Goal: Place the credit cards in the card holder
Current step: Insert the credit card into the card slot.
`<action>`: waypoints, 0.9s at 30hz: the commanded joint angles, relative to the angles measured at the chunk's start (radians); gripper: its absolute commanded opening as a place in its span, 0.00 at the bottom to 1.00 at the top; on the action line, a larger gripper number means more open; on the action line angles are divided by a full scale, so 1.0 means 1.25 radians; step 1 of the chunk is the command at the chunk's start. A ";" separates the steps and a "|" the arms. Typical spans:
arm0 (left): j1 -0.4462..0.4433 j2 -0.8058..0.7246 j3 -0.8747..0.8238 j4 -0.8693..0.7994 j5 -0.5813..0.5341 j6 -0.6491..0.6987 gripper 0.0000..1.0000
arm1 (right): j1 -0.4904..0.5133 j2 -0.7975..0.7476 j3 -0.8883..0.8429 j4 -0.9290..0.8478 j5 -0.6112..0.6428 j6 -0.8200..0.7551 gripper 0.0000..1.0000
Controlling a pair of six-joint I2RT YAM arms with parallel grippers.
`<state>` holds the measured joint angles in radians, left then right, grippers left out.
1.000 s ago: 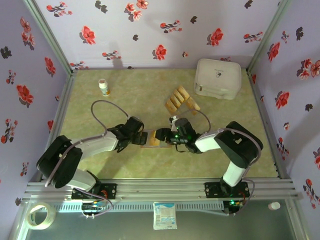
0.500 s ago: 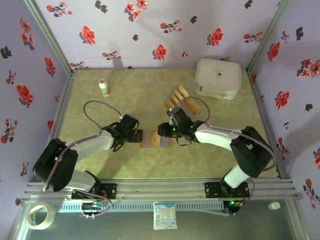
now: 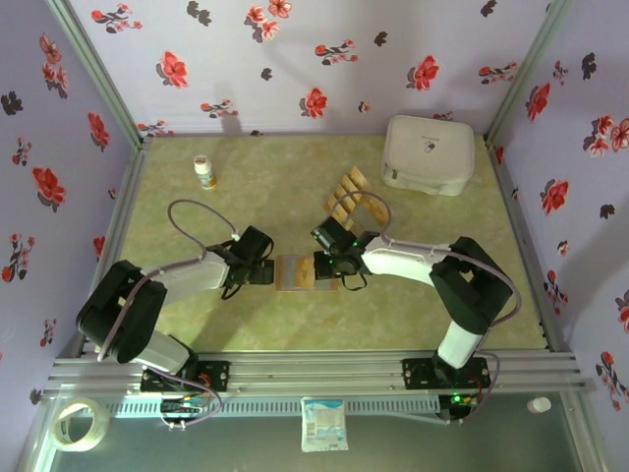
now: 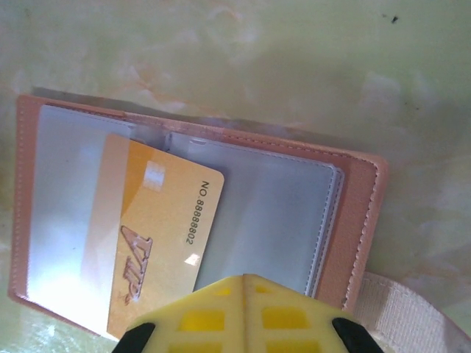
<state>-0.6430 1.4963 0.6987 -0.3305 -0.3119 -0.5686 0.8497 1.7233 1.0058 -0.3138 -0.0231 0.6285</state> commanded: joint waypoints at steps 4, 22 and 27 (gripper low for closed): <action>0.006 0.035 0.026 -0.010 -0.021 0.009 1.00 | 0.011 0.052 0.053 -0.030 0.017 -0.015 0.03; 0.006 0.068 0.032 0.032 0.023 0.028 1.00 | 0.043 0.132 0.138 -0.029 -0.012 -0.012 0.01; 0.006 0.075 0.028 0.042 0.031 0.027 0.99 | 0.057 0.150 0.165 -0.030 -0.019 -0.010 0.01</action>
<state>-0.6430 1.5372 0.7334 -0.3420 -0.2974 -0.5426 0.9051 1.8870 1.1751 -0.3355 -0.0334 0.6270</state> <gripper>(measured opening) 0.995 0.041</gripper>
